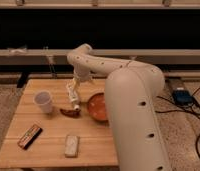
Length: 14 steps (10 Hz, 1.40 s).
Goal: Place the pepper on the white sponge
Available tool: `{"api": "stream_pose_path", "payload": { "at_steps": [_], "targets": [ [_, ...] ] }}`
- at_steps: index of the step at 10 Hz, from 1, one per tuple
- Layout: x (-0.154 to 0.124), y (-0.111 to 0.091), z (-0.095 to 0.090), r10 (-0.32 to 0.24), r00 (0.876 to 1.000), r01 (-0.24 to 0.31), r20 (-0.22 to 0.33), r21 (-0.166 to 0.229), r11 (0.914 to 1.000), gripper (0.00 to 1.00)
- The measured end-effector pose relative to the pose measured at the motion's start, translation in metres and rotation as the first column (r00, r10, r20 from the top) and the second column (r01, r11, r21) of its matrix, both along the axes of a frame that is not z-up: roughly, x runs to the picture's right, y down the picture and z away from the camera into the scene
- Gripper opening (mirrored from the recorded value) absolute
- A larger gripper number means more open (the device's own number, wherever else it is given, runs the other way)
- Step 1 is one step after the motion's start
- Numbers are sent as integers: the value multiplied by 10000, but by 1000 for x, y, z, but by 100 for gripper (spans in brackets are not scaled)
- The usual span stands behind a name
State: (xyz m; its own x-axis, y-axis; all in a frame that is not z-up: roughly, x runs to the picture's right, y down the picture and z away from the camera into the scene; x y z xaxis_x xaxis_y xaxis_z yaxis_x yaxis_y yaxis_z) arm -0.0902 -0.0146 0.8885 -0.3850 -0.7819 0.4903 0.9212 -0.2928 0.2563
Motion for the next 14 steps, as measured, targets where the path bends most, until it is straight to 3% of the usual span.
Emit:
{"api": "stream_pose_path", "payload": {
  "at_steps": [11,14],
  "targets": [
    [-1,1,1,-46,10000,46,59,4,10000,80],
    [-14,14,-19,-592,9950,569,806,310,9979,80]
  ]
}}
